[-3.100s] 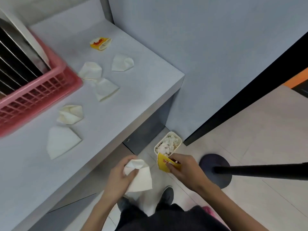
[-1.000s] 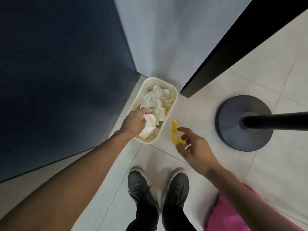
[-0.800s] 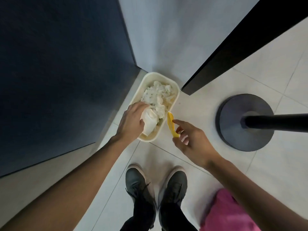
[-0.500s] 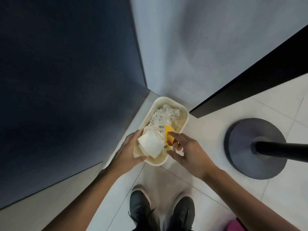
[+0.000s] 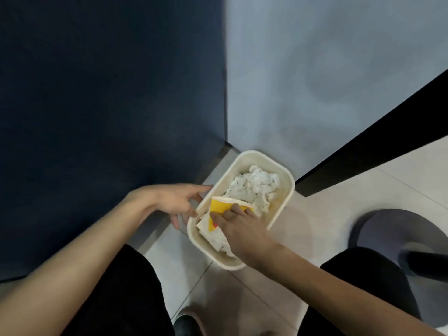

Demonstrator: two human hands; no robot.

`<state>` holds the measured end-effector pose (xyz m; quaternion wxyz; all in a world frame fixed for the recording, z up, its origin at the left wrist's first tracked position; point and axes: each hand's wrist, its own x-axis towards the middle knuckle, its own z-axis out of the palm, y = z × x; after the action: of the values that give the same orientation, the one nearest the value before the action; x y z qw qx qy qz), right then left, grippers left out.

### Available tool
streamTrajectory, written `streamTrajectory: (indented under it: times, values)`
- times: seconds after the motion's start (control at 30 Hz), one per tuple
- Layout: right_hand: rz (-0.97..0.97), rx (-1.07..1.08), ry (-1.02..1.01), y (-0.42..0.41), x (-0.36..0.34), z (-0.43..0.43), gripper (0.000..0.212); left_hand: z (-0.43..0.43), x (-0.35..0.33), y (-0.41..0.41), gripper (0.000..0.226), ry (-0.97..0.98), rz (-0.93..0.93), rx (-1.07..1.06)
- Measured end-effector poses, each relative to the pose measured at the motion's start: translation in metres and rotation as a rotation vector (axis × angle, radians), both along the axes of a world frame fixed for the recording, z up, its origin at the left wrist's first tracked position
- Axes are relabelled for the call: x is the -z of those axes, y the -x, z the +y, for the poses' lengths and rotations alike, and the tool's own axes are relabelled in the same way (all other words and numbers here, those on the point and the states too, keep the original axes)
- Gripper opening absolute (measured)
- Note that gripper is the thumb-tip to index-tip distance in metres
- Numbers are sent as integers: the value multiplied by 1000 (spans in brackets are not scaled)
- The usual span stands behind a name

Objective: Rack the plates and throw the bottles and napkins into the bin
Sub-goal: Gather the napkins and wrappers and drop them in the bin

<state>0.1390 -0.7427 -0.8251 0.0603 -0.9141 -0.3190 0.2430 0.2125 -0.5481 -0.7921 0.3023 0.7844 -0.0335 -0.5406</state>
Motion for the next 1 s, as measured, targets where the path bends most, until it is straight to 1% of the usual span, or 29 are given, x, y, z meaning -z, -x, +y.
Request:
streamTrajectory:
  times: [0.1, 0.17, 0.23, 0.27, 0.33, 0.37, 0.43, 0.57, 0.67, 0.73, 0.8, 0.9, 1.0]
  values:
    - [-48, 40, 41, 1, 10, 2, 43, 0, 8, -3, 78, 18, -21, 1]
    - [31, 94, 8, 8, 12, 4, 43, 3, 9, 0, 78, 13, -24, -65]
    - [163, 172, -138, 13, 9, 8, 49, 6, 9, 7, 74, 12, -25, -113]
    - [195, 209, -223, 14, 8, 12, 49, 6, 8, 10, 72, 11, -21, -124]
    - [192, 266, -306, 13, 9, 17, 43, 8, 8, 14, 68, 2, -24, -135]
    - [186, 293, -304, 12, 10, 18, 40, 9, 10, 14, 66, -1, -29, -138]
    - [184, 343, -262, 10, 13, 19, 38, 11, 13, 14, 65, -10, -51, -132]
    - [207, 374, -71, 15, 19, 25, 53, 11, 14, 11, 58, -15, -82, -104]
    - [90, 257, 106, 20, 14, 27, 52, 12, 14, 15, 50, -11, -83, -98]
    - [65, 212, 182, 21, 12, 26, 57, 12, 14, 15, 46, -8, -77, -95]
    - [119, 200, 246, 19, 13, 27, 63, 11, 15, 14, 46, 2, -81, -88]
    - [200, 168, 298, 14, 18, 31, 60, 11, 16, 10, 46, 23, -75, -85]
    - [200, 123, 355, 11, 27, 39, 59, 13, 17, 10, 44, 33, -67, -91]
